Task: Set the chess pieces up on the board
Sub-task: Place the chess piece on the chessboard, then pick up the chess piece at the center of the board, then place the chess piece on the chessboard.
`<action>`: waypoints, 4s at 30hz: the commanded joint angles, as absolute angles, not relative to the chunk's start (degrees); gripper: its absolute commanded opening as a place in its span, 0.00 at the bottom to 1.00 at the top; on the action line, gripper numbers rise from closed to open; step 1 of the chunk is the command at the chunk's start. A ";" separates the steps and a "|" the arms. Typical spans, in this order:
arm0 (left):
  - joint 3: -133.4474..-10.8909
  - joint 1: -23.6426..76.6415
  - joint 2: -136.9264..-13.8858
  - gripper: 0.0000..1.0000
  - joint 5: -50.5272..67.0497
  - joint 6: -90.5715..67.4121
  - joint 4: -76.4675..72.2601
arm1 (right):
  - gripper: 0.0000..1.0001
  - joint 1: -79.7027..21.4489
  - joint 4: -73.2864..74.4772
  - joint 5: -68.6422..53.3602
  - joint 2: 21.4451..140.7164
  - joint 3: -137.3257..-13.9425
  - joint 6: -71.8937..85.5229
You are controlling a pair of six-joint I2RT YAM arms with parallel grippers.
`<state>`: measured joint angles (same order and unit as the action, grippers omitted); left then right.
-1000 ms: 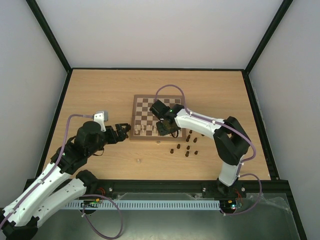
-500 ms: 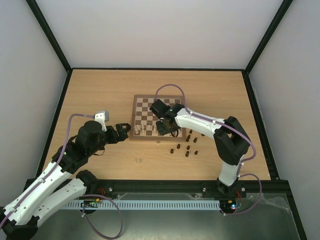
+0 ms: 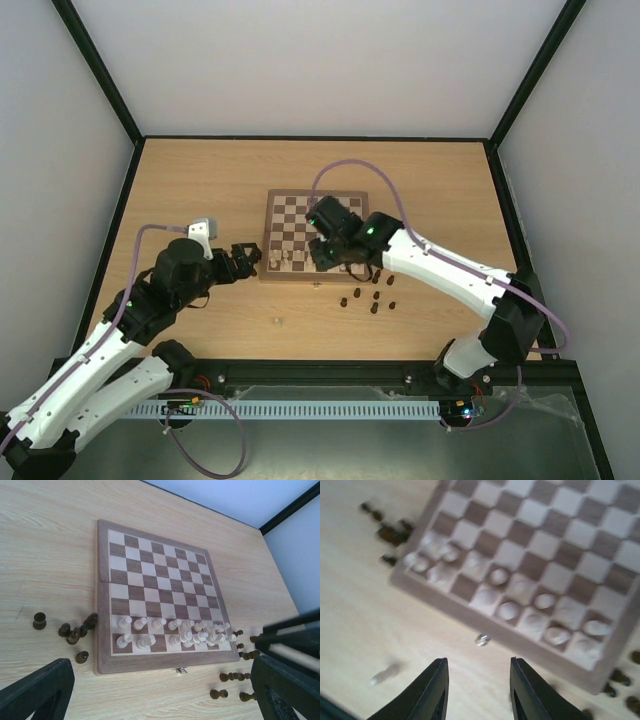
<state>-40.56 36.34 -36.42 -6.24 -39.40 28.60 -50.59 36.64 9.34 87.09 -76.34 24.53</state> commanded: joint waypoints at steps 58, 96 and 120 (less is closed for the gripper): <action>-49.54 36.12 -23.52 0.99 -14.46 -39.12 38.77 | 0.11 -66.44 41.29 13.25 109.42 -88.02 25.68; -46.30 36.15 -26.70 0.99 -12.04 -39.12 34.49 | 0.11 -53.97 37.55 9.46 115.90 -92.04 20.74; -46.15 36.14 -27.46 1.00 -12.05 -39.02 33.72 | 0.23 -53.19 37.26 8.53 114.86 -91.67 21.00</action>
<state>-46.83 36.34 -26.79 -12.23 -39.81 35.44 -53.52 35.66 8.99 115.74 -91.24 21.02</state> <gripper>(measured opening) 0.994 0.220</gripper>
